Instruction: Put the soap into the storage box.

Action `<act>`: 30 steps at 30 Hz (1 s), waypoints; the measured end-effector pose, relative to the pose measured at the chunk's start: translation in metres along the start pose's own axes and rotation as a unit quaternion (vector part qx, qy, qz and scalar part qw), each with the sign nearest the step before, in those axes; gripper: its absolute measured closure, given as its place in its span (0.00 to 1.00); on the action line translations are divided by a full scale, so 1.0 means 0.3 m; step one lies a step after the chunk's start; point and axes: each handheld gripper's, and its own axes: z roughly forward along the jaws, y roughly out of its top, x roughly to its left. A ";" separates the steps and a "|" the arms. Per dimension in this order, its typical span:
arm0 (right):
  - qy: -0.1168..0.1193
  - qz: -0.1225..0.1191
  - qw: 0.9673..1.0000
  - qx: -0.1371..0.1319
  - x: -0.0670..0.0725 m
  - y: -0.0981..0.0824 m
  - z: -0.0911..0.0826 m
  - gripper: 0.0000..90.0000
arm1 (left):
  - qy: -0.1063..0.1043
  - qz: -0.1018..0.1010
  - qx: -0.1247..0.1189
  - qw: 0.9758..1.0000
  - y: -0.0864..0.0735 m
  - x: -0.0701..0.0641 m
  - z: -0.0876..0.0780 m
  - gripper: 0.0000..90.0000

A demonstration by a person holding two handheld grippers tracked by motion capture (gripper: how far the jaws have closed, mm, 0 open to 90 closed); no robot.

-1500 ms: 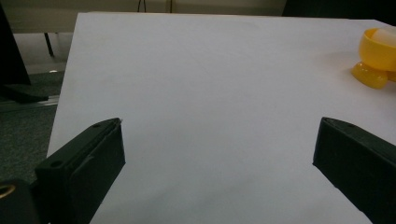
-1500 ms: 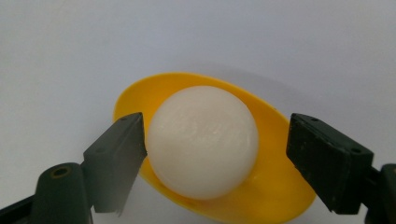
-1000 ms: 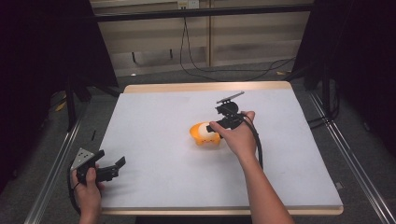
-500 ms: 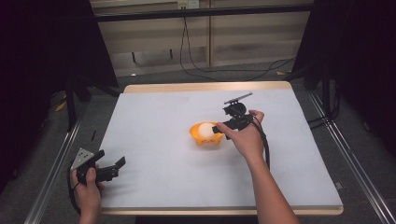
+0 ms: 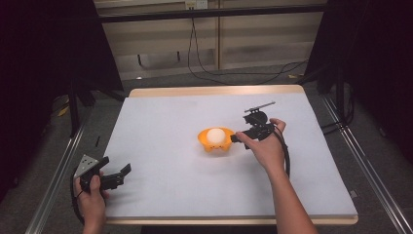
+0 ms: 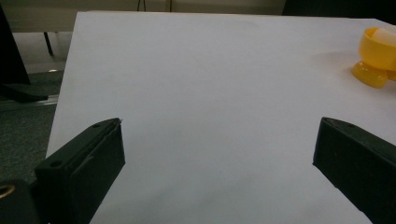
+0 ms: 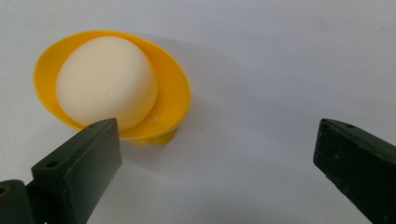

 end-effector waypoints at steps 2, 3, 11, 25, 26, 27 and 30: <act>-0.001 0.002 1.000 -0.001 -0.010 -0.009 -0.006 0.00 | 0.000 0.000 0.000 1.000 0.000 0.000 0.000 0.02; -0.002 0.001 1.000 -0.002 -0.017 -0.014 -0.009 0.00 | 0.000 0.001 0.001 1.000 0.000 0.000 0.000 0.02; -0.010 0.008 1.000 -0.003 -0.070 -0.062 -0.030 0.01 | 0.002 0.003 0.001 1.000 0.000 -0.001 0.001 0.02; -0.018 0.019 0.999 -0.019 -0.159 -0.165 -0.068 0.02 | 0.000 0.005 0.001 1.000 0.000 -0.002 0.000 0.02; -0.019 0.019 0.999 -0.021 -0.168 -0.173 -0.072 0.02 | 0.000 0.005 0.001 1.000 0.000 -0.002 0.000 0.02; -0.018 0.021 0.999 -0.023 -0.175 -0.180 -0.075 0.02 | 0.000 0.005 0.001 1.000 0.000 -0.002 0.000 0.02; -0.019 0.024 0.999 -0.026 -0.197 -0.205 -0.085 0.02 | 0.000 0.004 0.000 1.000 0.000 -0.003 0.000 0.02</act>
